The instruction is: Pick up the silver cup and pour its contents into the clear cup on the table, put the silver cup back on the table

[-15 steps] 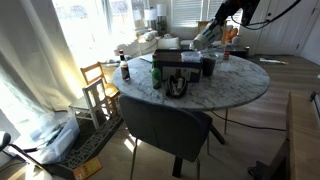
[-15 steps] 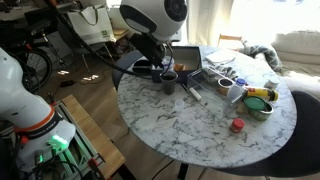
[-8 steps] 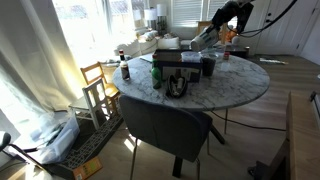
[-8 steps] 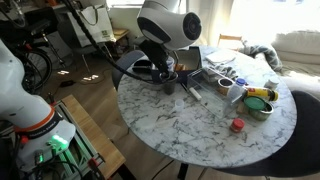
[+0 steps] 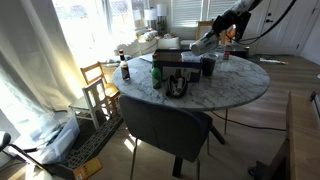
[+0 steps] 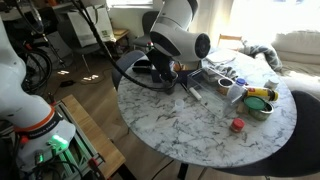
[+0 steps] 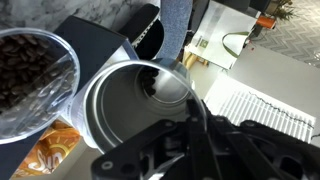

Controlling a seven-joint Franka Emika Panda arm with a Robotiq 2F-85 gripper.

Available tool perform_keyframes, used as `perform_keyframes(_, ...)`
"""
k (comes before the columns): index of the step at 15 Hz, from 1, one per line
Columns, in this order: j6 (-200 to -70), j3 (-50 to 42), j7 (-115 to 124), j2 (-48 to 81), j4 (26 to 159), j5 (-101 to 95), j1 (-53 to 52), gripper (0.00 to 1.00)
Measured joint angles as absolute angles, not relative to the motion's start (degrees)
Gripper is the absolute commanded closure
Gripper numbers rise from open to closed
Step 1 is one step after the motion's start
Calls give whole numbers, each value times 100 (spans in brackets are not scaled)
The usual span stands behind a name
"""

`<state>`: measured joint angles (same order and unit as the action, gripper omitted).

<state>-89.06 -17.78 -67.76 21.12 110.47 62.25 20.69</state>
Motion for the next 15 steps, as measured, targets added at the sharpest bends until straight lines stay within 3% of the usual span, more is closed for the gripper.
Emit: perform_keyframes(15, -7572, -1693, -7160, 2961, 10515, 6935, 2691, 99)
